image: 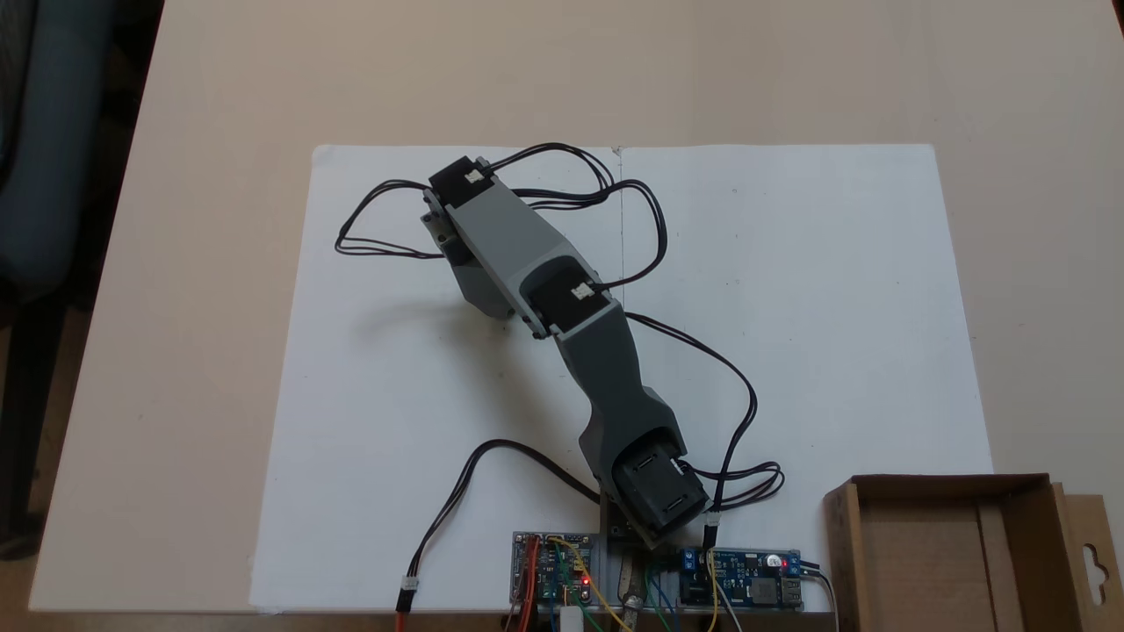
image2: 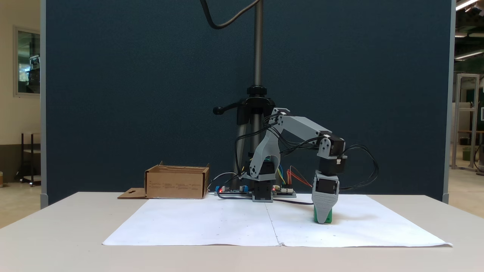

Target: Grasp a green dice and put it in the bin.

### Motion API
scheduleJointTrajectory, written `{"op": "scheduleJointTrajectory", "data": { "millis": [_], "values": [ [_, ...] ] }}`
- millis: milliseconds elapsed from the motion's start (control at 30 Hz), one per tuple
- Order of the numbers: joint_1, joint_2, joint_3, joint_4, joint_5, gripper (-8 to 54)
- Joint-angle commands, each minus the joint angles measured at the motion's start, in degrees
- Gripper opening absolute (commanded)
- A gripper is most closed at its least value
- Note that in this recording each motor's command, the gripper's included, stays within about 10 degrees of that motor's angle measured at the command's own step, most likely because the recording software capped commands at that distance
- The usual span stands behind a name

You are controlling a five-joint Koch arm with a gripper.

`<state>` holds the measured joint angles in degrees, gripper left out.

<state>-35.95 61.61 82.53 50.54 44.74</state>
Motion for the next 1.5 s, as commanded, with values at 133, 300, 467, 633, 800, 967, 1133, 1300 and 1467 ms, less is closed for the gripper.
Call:
{"op": "scheduleJointTrajectory", "data": {
  "millis": [133,300,467,633,800,967,1133,1300,1467],
  "values": [
    [-0.09,1.41,1.05,-2.29,4.39,11.8],
    [1.41,6.50,2.37,-2.46,-0.26,11.8],
    [10.37,16.00,3.43,-2.55,-5.45,11.8],
    [22.32,24.61,3.34,-3.43,-13.45,11.8],
    [38.41,29.88,3.43,-3.52,-21.36,11.8],
    [54.58,33.13,3.34,-2.99,-30.50,11.8],
    [71.46,34.54,2.55,-2.37,-39.02,11.8],
    [89.56,35.68,1.93,-0.44,-47.29,11.8],
    [107.23,38.50,1.93,4.39,-55.02,11.7]
  ]
}}
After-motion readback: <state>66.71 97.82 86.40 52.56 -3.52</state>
